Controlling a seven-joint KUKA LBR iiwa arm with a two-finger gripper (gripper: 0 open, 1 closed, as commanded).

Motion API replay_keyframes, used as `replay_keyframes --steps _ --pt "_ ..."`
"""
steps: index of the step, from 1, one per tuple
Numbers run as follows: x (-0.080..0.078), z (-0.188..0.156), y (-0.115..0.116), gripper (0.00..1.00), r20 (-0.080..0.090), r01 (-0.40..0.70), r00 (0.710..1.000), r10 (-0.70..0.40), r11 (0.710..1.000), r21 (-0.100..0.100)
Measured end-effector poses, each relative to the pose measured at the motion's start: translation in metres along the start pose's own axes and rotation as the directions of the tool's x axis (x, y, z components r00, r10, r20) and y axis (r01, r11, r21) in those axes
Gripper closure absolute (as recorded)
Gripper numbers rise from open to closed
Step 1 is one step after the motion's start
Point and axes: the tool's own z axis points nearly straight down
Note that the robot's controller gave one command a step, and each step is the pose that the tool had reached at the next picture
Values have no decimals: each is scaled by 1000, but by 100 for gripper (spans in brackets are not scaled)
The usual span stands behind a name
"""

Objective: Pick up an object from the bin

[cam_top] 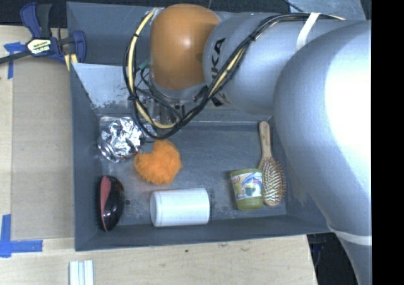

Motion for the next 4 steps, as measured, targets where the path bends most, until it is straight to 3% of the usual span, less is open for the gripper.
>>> replay_keyframes --steps 1,2,3,4 --pt "-2 -5 -1 100 8 -4 1000 4 1000 -1" --pt "21 -4 -39 100 9 -179 984 179 984 -2" --pt "5 59 -33 100 8 -198 980 198 980 -3" --pt "13 59 -40 100 15 -47 999 47 999 -4"
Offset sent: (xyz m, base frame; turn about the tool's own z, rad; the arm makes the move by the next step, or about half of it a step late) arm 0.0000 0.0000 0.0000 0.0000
